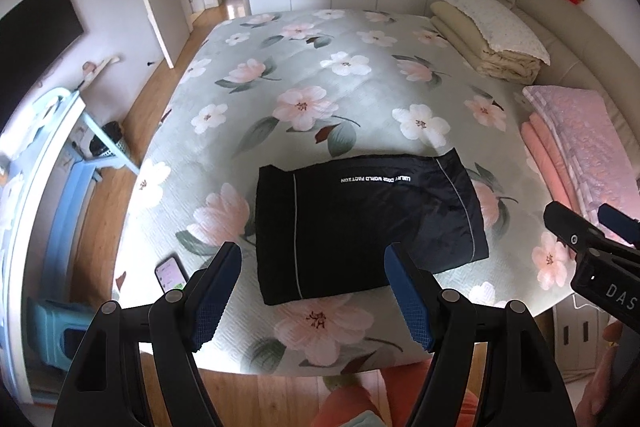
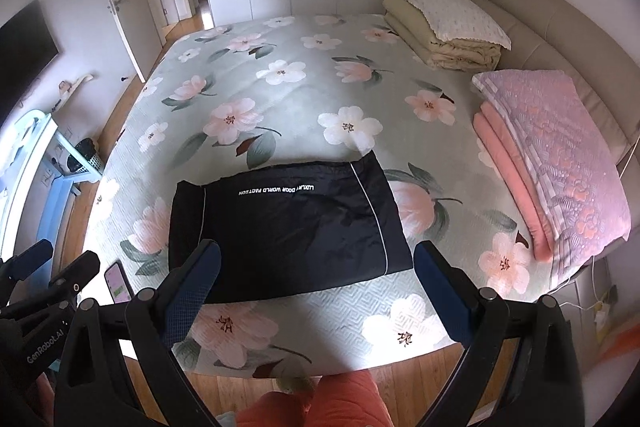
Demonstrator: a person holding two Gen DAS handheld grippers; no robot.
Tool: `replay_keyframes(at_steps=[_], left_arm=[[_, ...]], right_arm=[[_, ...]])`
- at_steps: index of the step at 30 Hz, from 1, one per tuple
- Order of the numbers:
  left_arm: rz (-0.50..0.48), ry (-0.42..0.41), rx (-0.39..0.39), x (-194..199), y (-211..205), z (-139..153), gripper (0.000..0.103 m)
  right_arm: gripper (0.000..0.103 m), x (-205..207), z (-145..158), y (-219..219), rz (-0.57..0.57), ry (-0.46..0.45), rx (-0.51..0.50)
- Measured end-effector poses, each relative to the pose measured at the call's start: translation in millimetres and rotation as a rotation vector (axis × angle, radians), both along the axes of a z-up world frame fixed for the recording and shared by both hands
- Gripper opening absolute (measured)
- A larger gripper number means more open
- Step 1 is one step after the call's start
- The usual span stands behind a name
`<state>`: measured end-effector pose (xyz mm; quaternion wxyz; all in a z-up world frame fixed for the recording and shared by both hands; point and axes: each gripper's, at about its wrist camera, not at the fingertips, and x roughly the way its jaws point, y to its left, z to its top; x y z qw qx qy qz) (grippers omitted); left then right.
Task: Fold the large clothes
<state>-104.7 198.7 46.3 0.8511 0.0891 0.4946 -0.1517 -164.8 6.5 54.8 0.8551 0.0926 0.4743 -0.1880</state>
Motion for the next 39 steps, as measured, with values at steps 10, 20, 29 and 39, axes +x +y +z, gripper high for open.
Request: replay_keyframes(at_steps=[10, 20, 29, 39], left_arm=[[0.014, -0.005, -0.029, -8, 3, 2, 0.075], [0.025, -0.035, -0.026, -15, 1, 9, 0.075], [0.022, -0.054, -0.008, -15, -1, 11, 0.075], [0.025, -0.064, 0.003, -9, -2, 12, 0.075]], right_arm=[[0.098, -9, 3, -4, 0.004, 0.001, 0.018], [0.098, -15, 5, -5, 0.004, -0.007, 0.031], [0.098, -16, 6, -5, 0.005, -0.005, 0.039], [0.098, -15, 6, -3, 0.007, -0.005, 0.043]])
